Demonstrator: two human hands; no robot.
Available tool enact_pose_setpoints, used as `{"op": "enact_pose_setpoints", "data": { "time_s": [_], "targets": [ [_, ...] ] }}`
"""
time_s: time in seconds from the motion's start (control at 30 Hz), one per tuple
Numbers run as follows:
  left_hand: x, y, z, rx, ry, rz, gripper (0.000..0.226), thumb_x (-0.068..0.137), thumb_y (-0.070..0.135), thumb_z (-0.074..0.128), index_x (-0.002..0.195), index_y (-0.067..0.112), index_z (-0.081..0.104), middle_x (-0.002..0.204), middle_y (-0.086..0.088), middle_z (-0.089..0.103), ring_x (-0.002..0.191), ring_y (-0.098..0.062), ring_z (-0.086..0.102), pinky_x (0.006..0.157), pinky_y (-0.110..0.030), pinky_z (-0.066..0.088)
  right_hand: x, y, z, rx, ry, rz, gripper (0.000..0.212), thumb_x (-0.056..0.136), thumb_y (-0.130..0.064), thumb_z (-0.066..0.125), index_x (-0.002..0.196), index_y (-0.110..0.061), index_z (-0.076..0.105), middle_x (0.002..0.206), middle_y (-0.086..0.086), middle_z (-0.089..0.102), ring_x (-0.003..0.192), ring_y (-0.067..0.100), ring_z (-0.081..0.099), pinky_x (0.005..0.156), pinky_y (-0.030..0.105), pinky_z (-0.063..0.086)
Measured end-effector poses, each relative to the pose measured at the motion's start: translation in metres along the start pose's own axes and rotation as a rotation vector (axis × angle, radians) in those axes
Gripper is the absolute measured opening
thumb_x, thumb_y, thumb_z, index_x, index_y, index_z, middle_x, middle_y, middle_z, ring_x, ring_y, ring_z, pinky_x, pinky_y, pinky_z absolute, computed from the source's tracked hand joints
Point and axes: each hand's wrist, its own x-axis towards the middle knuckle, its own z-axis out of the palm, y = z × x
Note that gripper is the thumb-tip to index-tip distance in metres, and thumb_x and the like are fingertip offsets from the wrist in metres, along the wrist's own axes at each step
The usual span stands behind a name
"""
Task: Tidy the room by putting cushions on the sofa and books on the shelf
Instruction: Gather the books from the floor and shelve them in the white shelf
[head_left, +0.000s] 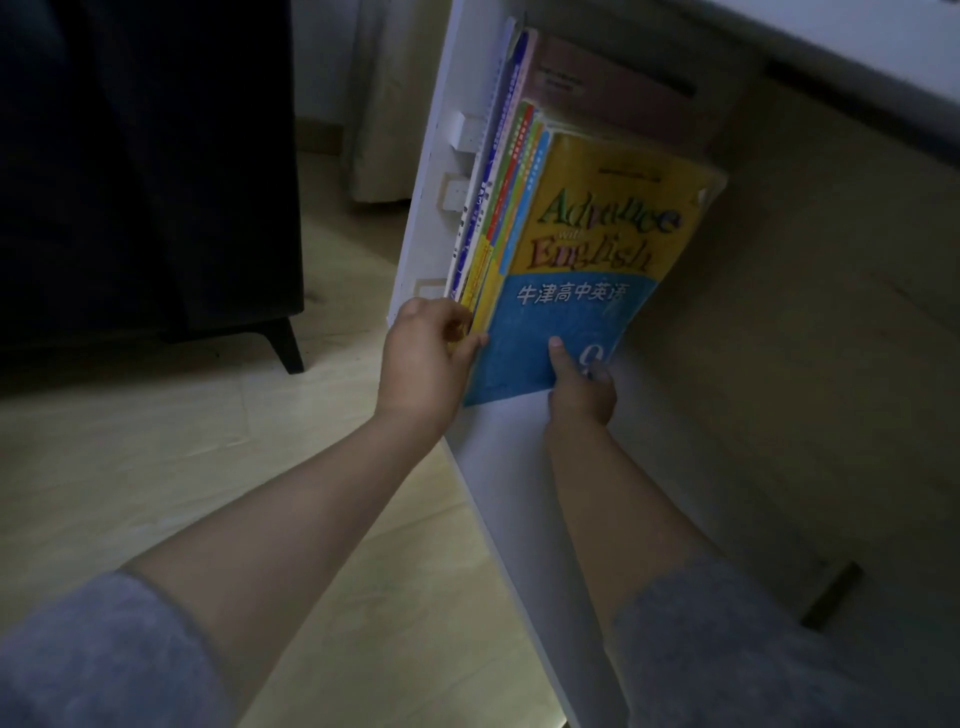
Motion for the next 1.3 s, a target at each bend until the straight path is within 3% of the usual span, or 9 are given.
{"op": "enact_pose_setpoints", "data": {
  "time_s": [0.13,0.33,0.5,0.57,0.63,0.8,0.97,1.13,1.3],
  "targets": [
    [-0.001,0.000,0.004,0.025,-0.011,-0.011,0.011,0.087,0.021,0.064,0.094,0.013,0.060,0.101,-0.005,0.057,0.094,-0.021,0.059,0.081,-0.043,0.054,-0.001,0.001,-0.001,0.002,0.009,0.023,0.063,0.077,-0.021,0.079,0.134,-0.011,0.053,0.127,0.007,0.061,0.106,0.021,0.061,0.092,0.034,0.052],
    [-0.009,-0.015,-0.005,0.103,-0.009,-0.054,0.020,0.086,0.025,0.067,0.100,0.011,0.061,0.100,-0.007,0.061,0.091,-0.021,0.059,0.081,-0.039,0.052,-0.009,0.000,-0.001,-0.019,0.042,0.024,0.061,0.079,-0.021,0.078,0.134,-0.010,0.053,0.129,0.008,0.060,0.111,0.024,0.061,0.093,0.035,0.052],
    [-0.019,-0.009,-0.025,0.127,-0.032,-0.116,0.028,0.088,0.029,0.065,0.109,0.011,0.059,0.105,-0.007,0.062,0.095,-0.021,0.059,0.082,-0.038,0.051,-0.028,-0.012,-0.005,-0.077,0.062,0.037,0.058,0.087,-0.020,0.070,0.139,-0.008,0.047,0.133,0.009,0.055,0.117,0.026,0.057,0.090,0.026,0.047],
    [-0.021,-0.008,-0.036,0.148,-0.043,-0.115,0.033,0.088,0.029,0.065,0.114,0.010,0.058,0.108,-0.007,0.063,0.098,-0.020,0.059,0.082,-0.033,0.049,-0.043,-0.013,-0.004,-0.137,0.049,0.005,0.052,0.088,-0.022,0.069,0.135,-0.008,0.051,0.132,0.009,0.057,0.116,0.027,0.059,0.098,0.034,0.049],
    [-0.022,-0.003,-0.050,0.170,-0.054,-0.118,0.035,0.088,0.027,0.065,0.117,0.009,0.058,0.108,-0.006,0.064,0.098,-0.019,0.060,0.080,-0.029,0.046,-0.062,-0.011,-0.004,-0.215,-0.009,-0.034,0.045,0.089,-0.021,0.067,0.129,-0.006,0.055,0.129,0.011,0.060,0.114,0.027,0.060,0.099,0.042,0.050],
    [-0.033,0.019,-0.094,0.231,-0.028,-0.106,0.028,0.088,0.023,0.065,0.111,0.008,0.062,0.094,-0.003,0.063,0.094,-0.022,0.062,0.080,-0.030,0.049,-0.110,-0.020,-0.008,-0.343,-0.165,-0.119,0.040,0.089,-0.020,0.067,0.125,-0.004,0.057,0.120,0.010,0.064,0.109,0.025,0.061,0.098,0.043,0.050],
    [-0.084,0.035,-0.135,0.278,-0.147,-0.159,0.027,0.087,0.024,0.066,0.110,0.012,0.061,0.096,-0.001,0.063,0.091,-0.018,0.060,0.080,-0.031,0.052,-0.171,-0.032,-0.029,-0.434,-0.538,-0.142,0.028,0.088,-0.020,0.069,0.114,-0.016,0.059,0.103,0.001,0.065,0.101,0.021,0.063,0.094,0.045,0.052],
    [-0.140,0.035,-0.173,0.268,-0.190,-0.218,0.016,0.084,0.028,0.068,0.098,0.022,0.061,0.088,0.009,0.062,0.075,-0.001,0.058,0.053,-0.010,0.042,-0.214,-0.053,-0.054,-0.427,-0.766,-0.254,0.031,0.089,-0.018,0.067,0.119,-0.017,0.061,0.109,0.002,0.067,0.100,0.015,0.065,0.084,0.033,0.056],
    [-0.206,0.030,-0.220,0.288,-0.129,-0.315,0.012,0.081,0.022,0.071,0.090,0.022,0.063,0.085,0.006,0.067,0.072,-0.006,0.063,0.056,-0.014,0.045,-0.253,-0.032,-0.078,-0.528,-0.972,-0.378,0.029,0.089,-0.017,0.067,0.115,-0.027,0.061,0.107,-0.013,0.067,0.094,-0.002,0.064,0.078,0.014,0.052]
  ]
}}
